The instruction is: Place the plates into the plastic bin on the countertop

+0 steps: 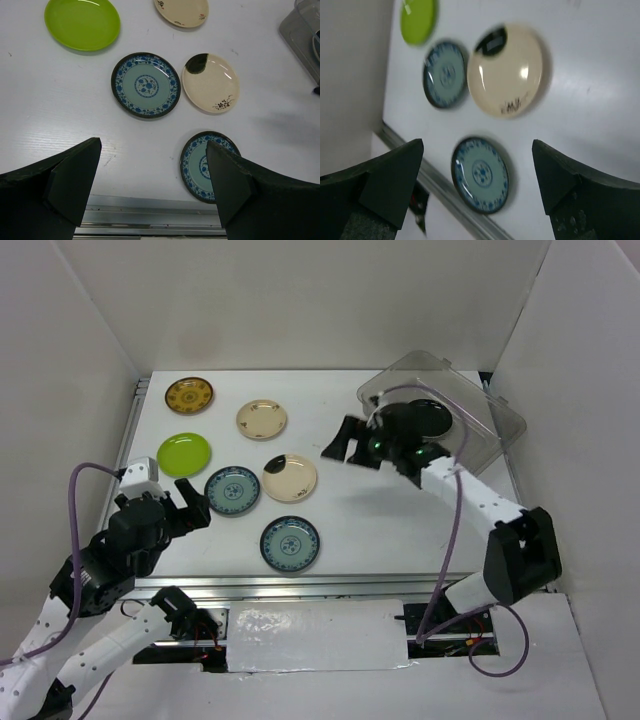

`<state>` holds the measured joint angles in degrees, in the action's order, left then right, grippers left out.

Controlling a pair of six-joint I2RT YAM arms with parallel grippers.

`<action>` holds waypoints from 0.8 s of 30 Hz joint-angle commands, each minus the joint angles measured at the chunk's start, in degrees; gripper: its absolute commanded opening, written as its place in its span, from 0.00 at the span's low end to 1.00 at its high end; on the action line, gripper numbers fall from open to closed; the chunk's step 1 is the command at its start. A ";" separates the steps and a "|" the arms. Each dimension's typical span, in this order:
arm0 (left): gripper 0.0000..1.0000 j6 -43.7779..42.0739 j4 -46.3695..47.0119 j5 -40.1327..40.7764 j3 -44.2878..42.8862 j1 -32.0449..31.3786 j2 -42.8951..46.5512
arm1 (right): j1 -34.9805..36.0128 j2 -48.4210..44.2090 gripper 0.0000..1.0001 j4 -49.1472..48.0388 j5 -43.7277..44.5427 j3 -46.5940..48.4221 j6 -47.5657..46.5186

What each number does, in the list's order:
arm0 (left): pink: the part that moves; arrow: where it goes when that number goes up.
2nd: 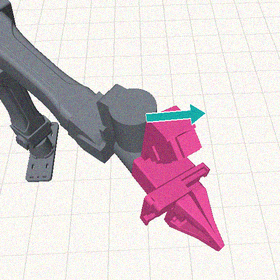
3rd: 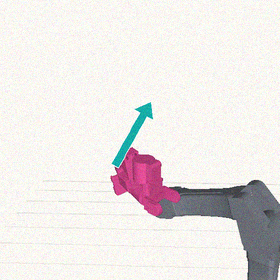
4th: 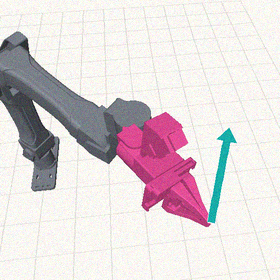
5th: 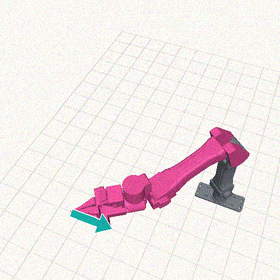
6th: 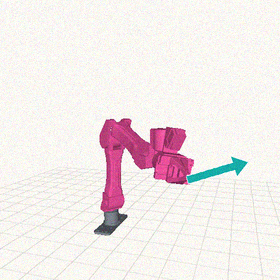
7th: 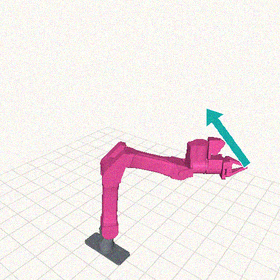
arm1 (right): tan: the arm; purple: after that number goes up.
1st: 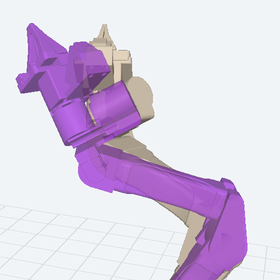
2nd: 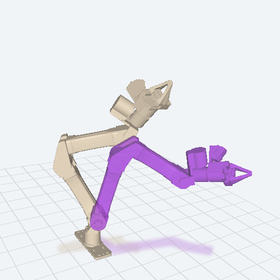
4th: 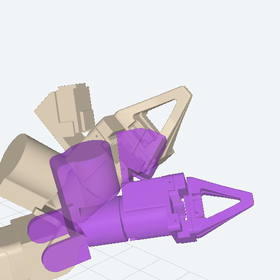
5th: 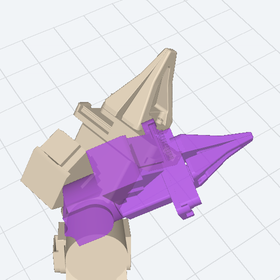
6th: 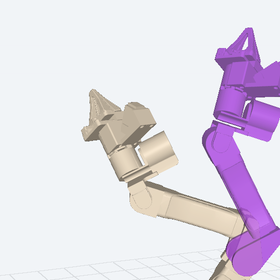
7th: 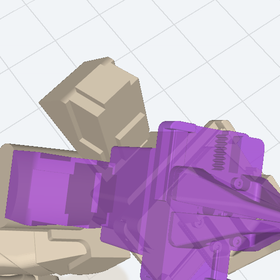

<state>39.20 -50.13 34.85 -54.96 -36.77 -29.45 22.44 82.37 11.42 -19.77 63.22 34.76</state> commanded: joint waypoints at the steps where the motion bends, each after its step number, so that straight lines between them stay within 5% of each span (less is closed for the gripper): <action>1: 0.99 -0.26 1.53 0.39 -0.32 0.12 -1.39 | 5.40 4.81 0.96 -7.44 -4.13 -9.06 -1.37; 8: 0.99 -0.09 1.53 0.57 -0.24 0.12 -1.22 | 12.80 12.64 0.89 -18.26 -5.63 -16.89 2.93; 14: 0.99 0.00 1.52 0.66 -0.24 0.12 -1.13 | 16.40 17.11 0.72 -22.23 -4.40 -20.42 6.80; 19: 0.99 -0.09 1.53 0.57 -0.24 0.12 -1.05 | 18.43 20.11 0.46 -22.41 -2.74 -20.68 8.39; 20: 0.99 -0.18 1.53 0.57 -0.24 0.12 -0.96 | 18.87 20.20 0.38 -21.71 -1.25 -20.51 8.74; 21: 0.99 -0.09 1.44 0.57 -0.24 0.12 -0.78 | 18.96 20.20 0.15 -21.36 -0.54 -20.42 9.00; 24: 0.99 -0.18 1.52 0.57 -0.24 0.12 -0.43 | 19.75 17.75 0.00 -18.29 1.39 -20.33 9.53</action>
<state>39.20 -50.11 34.83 -54.96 -36.77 -30.83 41.17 101.03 -10.76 -24.05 43.75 44.25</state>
